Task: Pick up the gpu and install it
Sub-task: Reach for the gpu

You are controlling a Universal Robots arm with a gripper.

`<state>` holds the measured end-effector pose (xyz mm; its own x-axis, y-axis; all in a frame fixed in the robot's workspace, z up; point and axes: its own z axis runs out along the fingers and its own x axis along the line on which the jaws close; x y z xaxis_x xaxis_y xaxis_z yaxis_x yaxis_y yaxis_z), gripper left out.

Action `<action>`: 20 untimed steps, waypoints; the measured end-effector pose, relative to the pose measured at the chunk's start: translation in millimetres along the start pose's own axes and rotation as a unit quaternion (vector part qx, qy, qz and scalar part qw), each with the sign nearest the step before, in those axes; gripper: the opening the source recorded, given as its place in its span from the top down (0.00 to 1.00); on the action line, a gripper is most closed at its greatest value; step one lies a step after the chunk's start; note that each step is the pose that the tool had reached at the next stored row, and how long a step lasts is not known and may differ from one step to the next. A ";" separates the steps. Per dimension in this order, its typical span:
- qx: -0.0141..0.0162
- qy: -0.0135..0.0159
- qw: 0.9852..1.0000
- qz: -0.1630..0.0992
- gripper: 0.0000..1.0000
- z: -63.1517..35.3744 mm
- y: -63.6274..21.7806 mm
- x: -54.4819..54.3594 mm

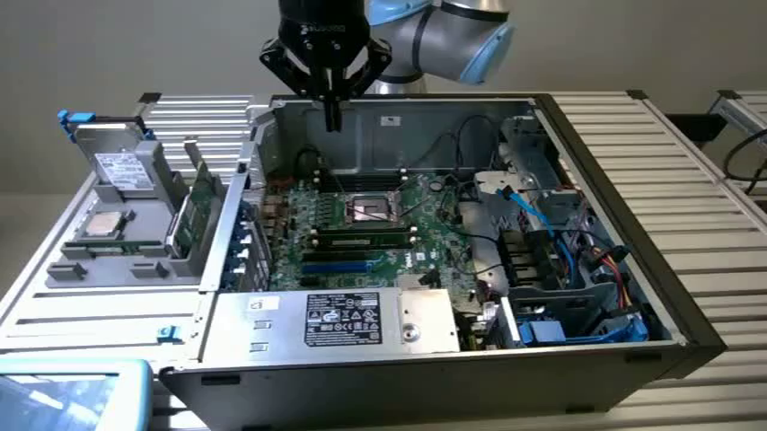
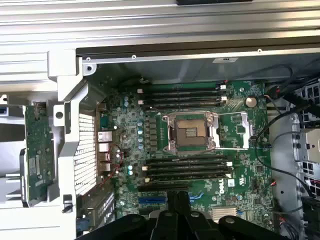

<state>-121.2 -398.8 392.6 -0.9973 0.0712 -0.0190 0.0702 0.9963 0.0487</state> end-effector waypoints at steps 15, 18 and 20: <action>-0.004 0.006 1.000 0.000 0.88 -0.9 -1.3 46.6; -0.006 0.007 1.000 0.000 0.88 -0.9 -1.5 60.0; -0.006 0.008 1.000 0.001 0.88 -0.9 -1.7 69.2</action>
<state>-190.4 -395.5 392.1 -0.9974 0.0713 -0.0029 0.0710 0.9956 0.0617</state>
